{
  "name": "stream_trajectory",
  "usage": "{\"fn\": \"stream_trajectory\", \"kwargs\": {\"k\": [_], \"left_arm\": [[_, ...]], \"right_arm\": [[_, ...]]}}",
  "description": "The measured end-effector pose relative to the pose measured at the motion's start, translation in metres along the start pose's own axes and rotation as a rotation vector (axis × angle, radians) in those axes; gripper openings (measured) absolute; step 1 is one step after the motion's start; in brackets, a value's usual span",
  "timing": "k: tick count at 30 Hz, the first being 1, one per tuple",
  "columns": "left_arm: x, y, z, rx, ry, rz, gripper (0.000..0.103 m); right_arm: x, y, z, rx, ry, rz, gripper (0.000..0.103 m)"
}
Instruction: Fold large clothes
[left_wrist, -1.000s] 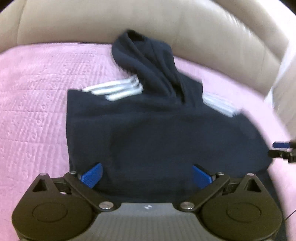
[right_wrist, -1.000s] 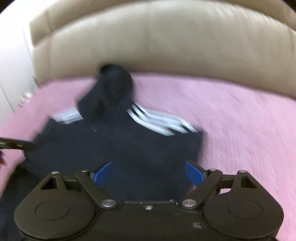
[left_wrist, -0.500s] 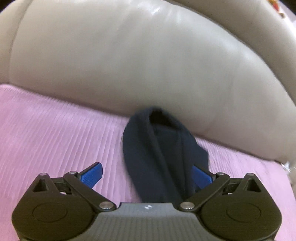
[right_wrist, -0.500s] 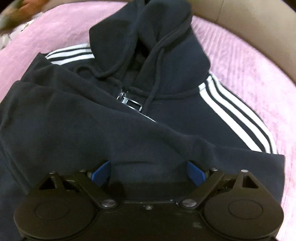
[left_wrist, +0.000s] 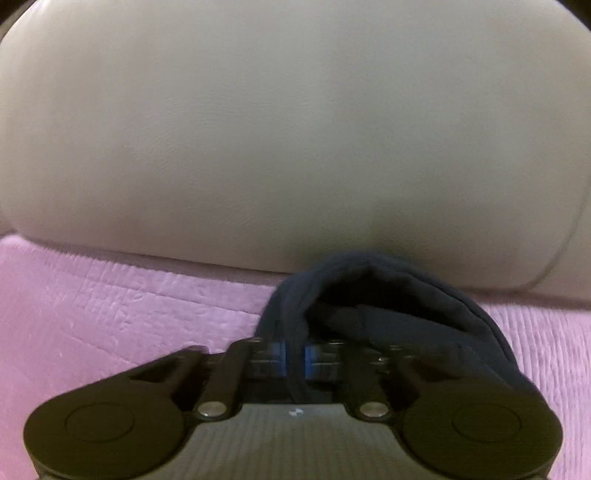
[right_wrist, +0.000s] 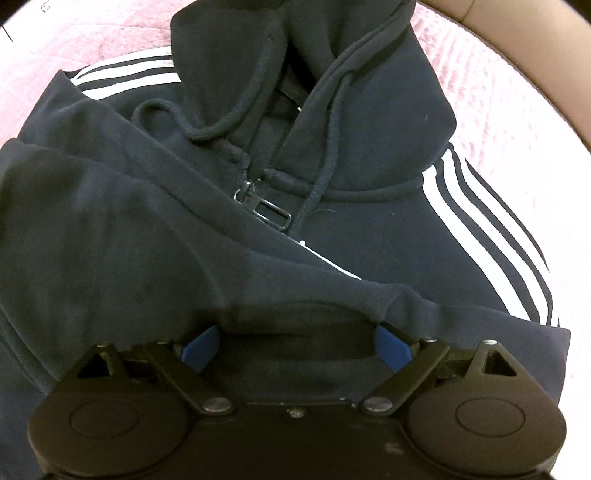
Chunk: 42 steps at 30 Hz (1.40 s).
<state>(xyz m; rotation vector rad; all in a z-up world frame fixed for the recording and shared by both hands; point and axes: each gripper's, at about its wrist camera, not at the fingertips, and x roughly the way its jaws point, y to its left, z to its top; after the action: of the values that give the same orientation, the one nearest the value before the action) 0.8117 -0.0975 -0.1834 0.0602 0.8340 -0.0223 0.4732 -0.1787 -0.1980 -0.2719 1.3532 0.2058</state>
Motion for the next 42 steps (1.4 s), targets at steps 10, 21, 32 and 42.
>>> {"fn": "stream_trajectory", "kwargs": {"k": [10,21,32,42], "left_arm": [[-0.138,-0.005,-0.015,0.036,-0.391,-0.199,0.008],[-0.316,-0.003,-0.111,0.253,-0.612,-0.492,0.008],[-0.395,0.077,-0.272,0.193,-0.506,-0.663,0.02],[-0.365,0.131,-0.342,-0.032,-0.209,-0.632,0.096]], "right_arm": [[-0.005,-0.011,-0.023,0.028,-0.06,-0.016,0.103],[-0.05,-0.043,-0.108,0.263,-0.265,0.118,0.103],[-0.153,-0.087,-0.221,0.481,-0.423,0.356,0.103],[-0.102,-0.093,-0.19,0.672,-0.508,0.436,0.103]]}}
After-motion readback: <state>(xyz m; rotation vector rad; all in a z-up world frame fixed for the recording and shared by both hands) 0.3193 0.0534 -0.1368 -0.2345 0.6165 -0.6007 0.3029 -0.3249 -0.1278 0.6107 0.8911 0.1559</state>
